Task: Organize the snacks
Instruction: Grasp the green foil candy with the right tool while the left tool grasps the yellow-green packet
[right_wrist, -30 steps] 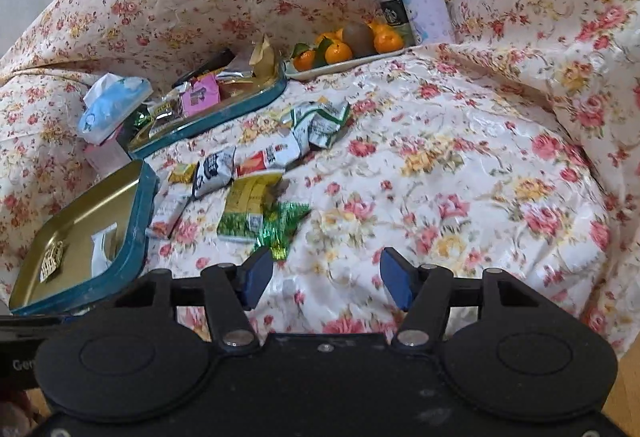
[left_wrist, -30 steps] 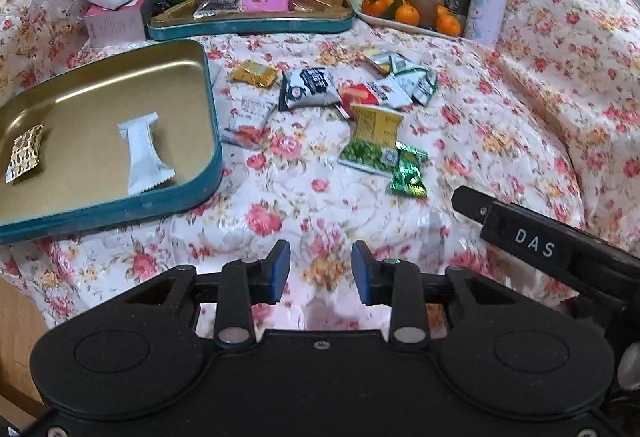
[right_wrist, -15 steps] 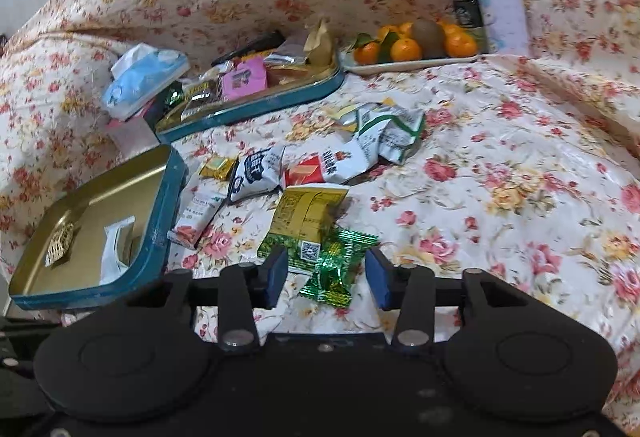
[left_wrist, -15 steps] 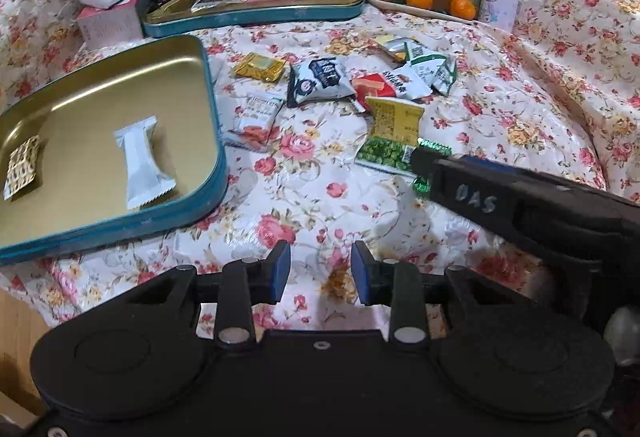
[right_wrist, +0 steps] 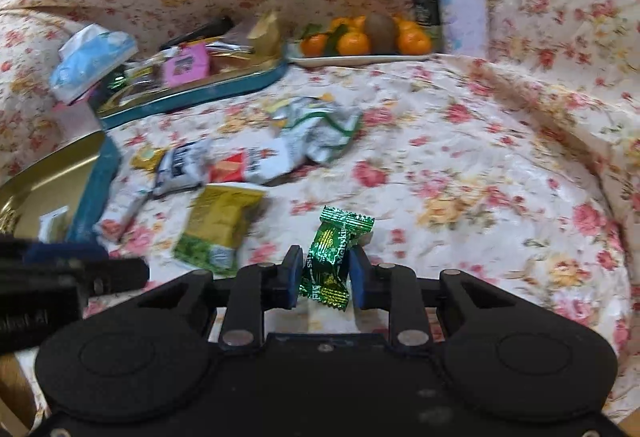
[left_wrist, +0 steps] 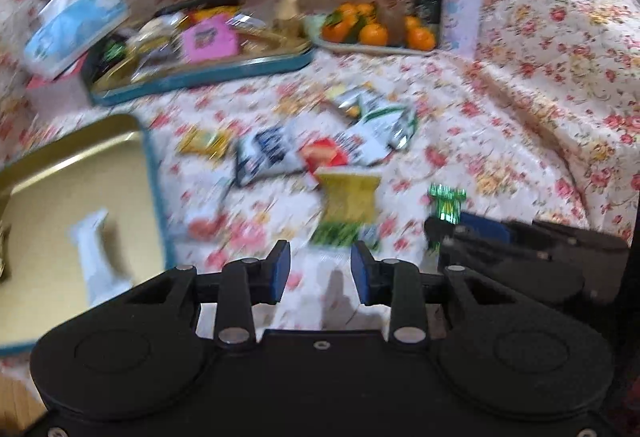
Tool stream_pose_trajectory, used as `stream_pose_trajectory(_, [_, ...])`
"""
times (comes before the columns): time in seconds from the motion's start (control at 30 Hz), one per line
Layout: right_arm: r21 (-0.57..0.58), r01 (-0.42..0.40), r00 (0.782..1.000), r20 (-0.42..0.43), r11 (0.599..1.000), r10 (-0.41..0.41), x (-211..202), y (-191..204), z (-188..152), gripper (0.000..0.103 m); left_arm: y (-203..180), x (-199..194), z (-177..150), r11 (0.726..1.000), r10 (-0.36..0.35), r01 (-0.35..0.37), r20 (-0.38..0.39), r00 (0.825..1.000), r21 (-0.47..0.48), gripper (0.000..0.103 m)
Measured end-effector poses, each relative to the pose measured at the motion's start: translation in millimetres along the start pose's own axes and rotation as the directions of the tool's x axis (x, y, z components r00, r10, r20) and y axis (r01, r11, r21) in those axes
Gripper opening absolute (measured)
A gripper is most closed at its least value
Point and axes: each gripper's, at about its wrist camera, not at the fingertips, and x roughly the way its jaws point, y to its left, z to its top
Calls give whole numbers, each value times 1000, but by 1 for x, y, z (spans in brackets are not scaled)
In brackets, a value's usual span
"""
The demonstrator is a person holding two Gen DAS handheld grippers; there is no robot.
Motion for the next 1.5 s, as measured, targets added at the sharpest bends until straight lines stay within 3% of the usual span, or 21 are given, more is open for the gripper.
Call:
stream_pose_trajectory(0.17, [36, 13, 1000, 8, 999, -13, 2, -14, 2, 27, -14, 19, 18, 998, -32, 33, -9, 999, 48, 42])
stream_pose_trajectory(0.67, [28, 17, 999, 33, 999, -18, 5, -18, 2, 29, -22, 45, 25, 996, -2, 5, -37, 999, 85, 42])
stream_pose_trajectory(0.87, [24, 12, 999, 32, 1000, -13, 5, -18, 2, 30, -19, 45, 27, 997, -26, 29, -41, 999, 71, 42])
stream_pose_trajectory(1.3, [9, 12, 998, 63, 1000, -13, 6, -15, -3, 34, -17, 49, 27, 998, -10, 13, -45, 999, 66, 43])
stream_pose_trajectory(1.5, [53, -14, 998, 61, 998, 11, 4, -22, -2, 34, -11, 51, 27, 999, -10, 12, -51, 999, 31, 49])
